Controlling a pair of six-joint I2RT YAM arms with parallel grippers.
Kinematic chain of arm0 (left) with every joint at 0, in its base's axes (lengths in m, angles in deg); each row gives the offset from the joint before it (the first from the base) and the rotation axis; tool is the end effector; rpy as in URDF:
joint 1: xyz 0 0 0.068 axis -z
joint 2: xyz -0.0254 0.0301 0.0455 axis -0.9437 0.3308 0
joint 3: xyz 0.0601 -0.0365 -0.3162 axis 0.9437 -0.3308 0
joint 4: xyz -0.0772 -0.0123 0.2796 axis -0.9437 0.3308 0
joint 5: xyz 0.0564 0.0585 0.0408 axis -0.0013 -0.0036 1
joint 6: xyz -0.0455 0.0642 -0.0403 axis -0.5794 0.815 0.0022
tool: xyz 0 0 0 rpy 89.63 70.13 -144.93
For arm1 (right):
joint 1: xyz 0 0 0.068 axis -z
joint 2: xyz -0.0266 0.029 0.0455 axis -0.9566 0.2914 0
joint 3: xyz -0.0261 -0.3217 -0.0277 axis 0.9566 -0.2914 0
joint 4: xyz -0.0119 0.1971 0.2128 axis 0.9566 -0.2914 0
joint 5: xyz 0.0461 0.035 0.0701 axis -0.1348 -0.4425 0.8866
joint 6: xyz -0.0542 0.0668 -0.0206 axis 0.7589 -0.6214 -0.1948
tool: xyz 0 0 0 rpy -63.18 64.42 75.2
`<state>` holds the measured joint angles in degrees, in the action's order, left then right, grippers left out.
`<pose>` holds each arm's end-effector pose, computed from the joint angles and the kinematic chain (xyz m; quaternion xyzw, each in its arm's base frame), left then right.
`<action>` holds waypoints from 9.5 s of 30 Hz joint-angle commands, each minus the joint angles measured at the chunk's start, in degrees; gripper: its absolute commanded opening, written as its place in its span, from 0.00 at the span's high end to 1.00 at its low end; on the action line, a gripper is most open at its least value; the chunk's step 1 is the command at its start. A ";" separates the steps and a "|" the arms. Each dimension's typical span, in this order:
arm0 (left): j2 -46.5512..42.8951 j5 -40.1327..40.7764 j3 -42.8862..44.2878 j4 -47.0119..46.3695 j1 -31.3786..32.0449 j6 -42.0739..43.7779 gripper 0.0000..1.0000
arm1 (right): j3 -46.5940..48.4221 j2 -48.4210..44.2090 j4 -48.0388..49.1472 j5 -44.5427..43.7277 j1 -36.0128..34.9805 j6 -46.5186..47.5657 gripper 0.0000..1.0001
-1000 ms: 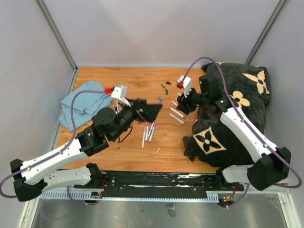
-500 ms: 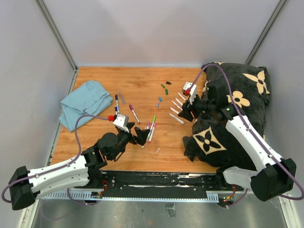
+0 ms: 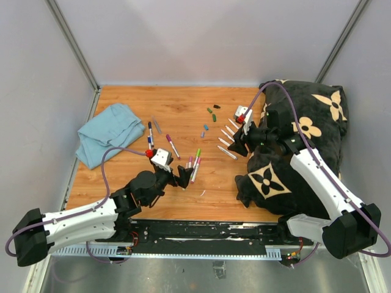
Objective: Open the pen caps
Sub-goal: Pick up the pen from the center of the board.
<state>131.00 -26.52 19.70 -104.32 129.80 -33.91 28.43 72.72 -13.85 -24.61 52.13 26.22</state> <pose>0.1383 -0.1587 0.2482 0.1295 0.7315 -0.2366 0.6262 0.2583 0.1535 0.3613 -0.4700 0.6875 0.2879 0.4729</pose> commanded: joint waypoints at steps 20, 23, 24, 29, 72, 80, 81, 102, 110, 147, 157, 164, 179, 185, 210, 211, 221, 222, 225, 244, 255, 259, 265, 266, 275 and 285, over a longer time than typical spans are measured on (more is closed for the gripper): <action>14.63 -0.18 3.55 0.99 0.25 0.95 0.01 | -1.06 1.79 0.86 0.47 0.88 1.28 0.46; 15.51 -0.84 3.60 0.22 0.15 0.78 0.01 | -1.03 1.88 0.86 0.43 0.87 1.28 0.46; 15.78 -1.19 3.58 -0.02 -0.08 0.73 0.01 | -1.05 1.84 0.86 0.38 0.89 1.28 0.46; 16.79 -3.67 3.54 -0.56 -2.05 -0.02 0.01 | -1.15 1.95 0.88 0.38 0.89 1.37 0.46; 21.18 -12.87 5.01 -1.07 -7.33 -2.59 0.05 | -1.24 2.04 0.86 0.90 1.06 1.37 0.46; 23.86 -14.01 6.77 -1.32 -7.93 -1.66 0.05 | -1.23 2.00 0.86 1.00 1.15 1.28 0.46; 24.26 -14.24 7.06 -1.36 -8.10 -1.50 0.05 | -1.19 2.02 0.86 1.00 1.15 1.28 0.46; 29.39 -18.50 11.03 -1.61 -10.99 -0.28 0.05 | -1.29 2.34 0.77 1.35 1.46 1.24 0.46; 30.50 -19.13 11.98 -1.47 -11.54 -0.02 0.05 | -1.23 2.34 0.78 1.35 1.50 1.19 0.46; 35.13 -20.56 16.30 -0.37 -13.18 0.89 0.06 | -1.28 2.30 0.77 1.61 1.59 1.28 0.46; 42.95 -19.49 24.11 5.86 -15.18 1.21 0.11 | -1.37 2.10 0.79 1.64 1.58 1.28 0.46; 48.63 -18.30 29.34 11.72 -15.87 1.81 0.44 | -1.32 2.12 0.82 1.70 1.68 1.37 0.46; 52.20 -19.68 31.97 14.82 -15.88 2.02 0.71 | -1.32 2.08 0.79 1.79 1.77 1.38 0.46; 53.28 -18.77 32.70 15.85 -15.92 1.77 0.70 | -1.32 1.98 0.78 1.96 1.83 1.37 0.46; 56.56 -19.35 34.96 19.80 -15.87 -0.40 0.71 | -1.33 1.71 0.83 2.46 2.00 1.19 0.46; 56.69 -19.24 35.01 19.92 -15.87 -0.52 0.70 | -1.32 1.66 0.81 2.43 2.03 1.19 0.46; 57.77 -15.89 36.75 22.98 -14.85 -1.25 0.71 | -1.32 1.63 0.79 2.57 2.03 1.11 0.46; 57.87 -15.82 36.84 23.01 -14.78 -1.25 0.72 | -1.25 1.56 0.77 2.62 2.03 1.05 0.46; 58.10 -15.73 37.16 23.27 -14.77 -1.17 0.80 | -1.23 1.54 0.80 2.79 2.03 0.97 0.46; 50.47 -18.48 35.06 16.49 -15.25 -1.32 0.99 | -1.19 1.78 0.88 6.08 2.18 -0.88 0.46; 34.71 -22.63 20.06 -0.62 -18.37 -8.09 1.00 | -2.90 3.74 4.78 10.47 2.20 -6.25 0.47; 29.00 -24.38 13.71 -8.68 -18.68 -11.14 1.00 | -3.88 4.19 6.97 12.11 2.15 -8.84 0.47; 22.84 -26.93 6.26 -19.61 -18.77 -16.15 1.00 | -5.24 3.85 9.76 13.88 2.21 -11.70 0.47; 22.32 -27.32 5.46 -21.09 -18.77 -16.83 1.00 | -5.46 3.84 10.16 14.10 2.16 -12.05 0.46; 18.48 -27.97 0.81 -30.00 -18.77 -21.54 1.00 | -6.15 4.30 11.76 16.17 2.05 -13.67 0.46; 19.89 -27.25 -3.54 -42.79 -18.77 -27.38 1.00 | -6.89 4.63 13.56 17.39 1.10 -15.35 0.46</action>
<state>150.28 -53.97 17.27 -138.18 111.31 -58.22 22.68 77.07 -2.42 -9.13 53.46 12.37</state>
